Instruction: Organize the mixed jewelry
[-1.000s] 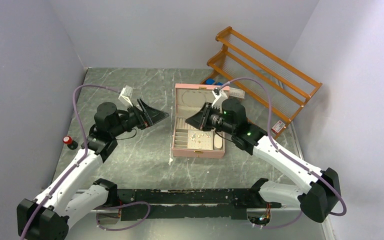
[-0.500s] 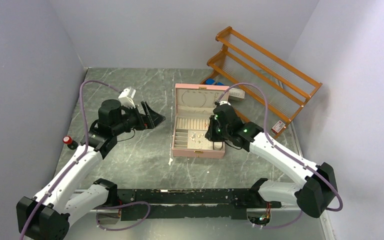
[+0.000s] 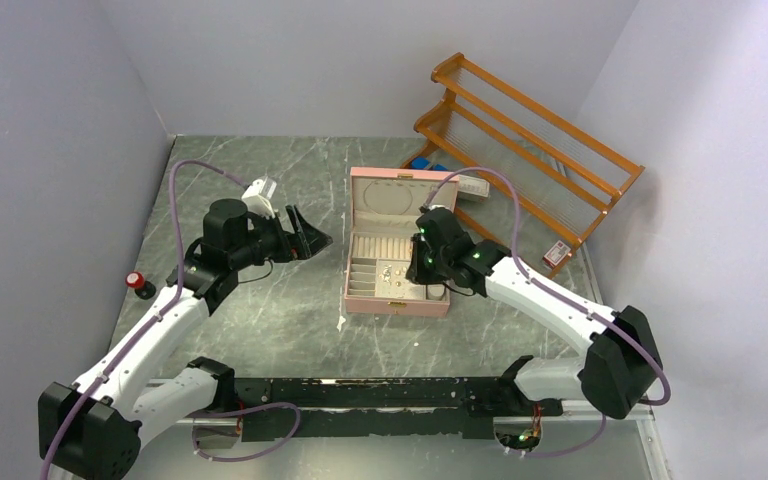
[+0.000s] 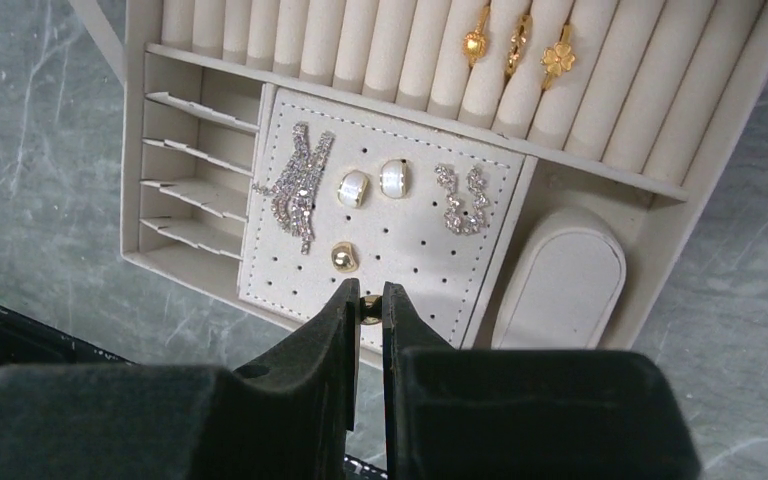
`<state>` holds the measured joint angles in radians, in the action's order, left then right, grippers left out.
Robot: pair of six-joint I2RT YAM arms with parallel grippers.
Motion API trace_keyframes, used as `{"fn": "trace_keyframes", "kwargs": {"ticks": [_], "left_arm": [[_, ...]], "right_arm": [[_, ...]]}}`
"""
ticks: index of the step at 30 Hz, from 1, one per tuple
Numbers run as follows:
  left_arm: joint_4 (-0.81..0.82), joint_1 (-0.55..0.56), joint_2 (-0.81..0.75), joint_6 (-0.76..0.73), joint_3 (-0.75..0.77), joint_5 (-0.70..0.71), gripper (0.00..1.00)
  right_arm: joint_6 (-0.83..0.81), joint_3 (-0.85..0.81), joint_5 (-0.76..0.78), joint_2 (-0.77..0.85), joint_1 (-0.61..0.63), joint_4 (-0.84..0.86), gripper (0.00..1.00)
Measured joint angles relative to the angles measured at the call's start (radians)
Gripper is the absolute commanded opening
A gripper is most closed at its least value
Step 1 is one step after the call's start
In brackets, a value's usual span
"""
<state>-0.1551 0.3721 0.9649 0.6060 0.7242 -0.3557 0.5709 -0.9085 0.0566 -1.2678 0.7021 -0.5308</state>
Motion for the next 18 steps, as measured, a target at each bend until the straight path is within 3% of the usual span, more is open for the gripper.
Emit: {"fn": "trace_keyframes", "kwargs": {"ticks": [18], "left_arm": [[0.008,0.000,0.000,0.011,0.000,-0.011,0.93]], "right_arm": [[-0.034,0.002,0.000,-0.069,0.000,0.058,0.08]]}}
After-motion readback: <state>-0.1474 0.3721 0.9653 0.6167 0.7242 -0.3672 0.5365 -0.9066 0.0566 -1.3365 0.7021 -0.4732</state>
